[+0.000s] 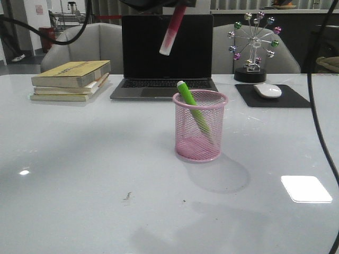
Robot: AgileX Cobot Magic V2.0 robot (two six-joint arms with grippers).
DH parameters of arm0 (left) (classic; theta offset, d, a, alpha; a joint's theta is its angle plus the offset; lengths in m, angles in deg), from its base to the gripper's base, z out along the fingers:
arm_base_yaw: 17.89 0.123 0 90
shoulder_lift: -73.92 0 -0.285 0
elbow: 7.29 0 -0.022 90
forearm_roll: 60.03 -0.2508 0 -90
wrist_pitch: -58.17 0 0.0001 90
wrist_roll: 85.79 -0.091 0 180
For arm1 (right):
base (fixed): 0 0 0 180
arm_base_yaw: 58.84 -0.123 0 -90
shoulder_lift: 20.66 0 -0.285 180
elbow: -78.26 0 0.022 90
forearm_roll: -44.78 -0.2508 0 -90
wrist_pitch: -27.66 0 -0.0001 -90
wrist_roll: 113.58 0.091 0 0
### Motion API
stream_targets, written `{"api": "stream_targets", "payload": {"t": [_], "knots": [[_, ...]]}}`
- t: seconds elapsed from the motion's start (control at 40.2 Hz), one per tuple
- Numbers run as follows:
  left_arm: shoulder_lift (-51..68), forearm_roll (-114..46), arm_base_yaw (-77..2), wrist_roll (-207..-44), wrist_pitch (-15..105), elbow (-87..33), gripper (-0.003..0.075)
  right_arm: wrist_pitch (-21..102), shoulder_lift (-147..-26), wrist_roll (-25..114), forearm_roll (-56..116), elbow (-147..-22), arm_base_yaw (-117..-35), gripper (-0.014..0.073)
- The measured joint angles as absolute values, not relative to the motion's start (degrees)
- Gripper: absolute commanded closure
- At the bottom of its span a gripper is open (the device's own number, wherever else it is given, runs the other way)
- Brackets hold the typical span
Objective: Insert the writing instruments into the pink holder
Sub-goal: 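Lift the pink highlighter with the left gripper toward the holder, then lower the pink highlighter into the holder and open the left gripper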
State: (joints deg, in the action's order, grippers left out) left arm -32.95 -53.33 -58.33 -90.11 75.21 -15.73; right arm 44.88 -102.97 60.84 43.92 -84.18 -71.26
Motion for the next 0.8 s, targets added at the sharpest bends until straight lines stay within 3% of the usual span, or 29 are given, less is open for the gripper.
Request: {"api": "stream_targets", "payload": {"t": [0.797], "knots": [[-40.62, -52.11, -62.23, -89.12, 83.28, -15.73, 0.0629, 47.76, -102.97, 60.84, 47.47, -84.18, -65.75, 0.0073]]}}
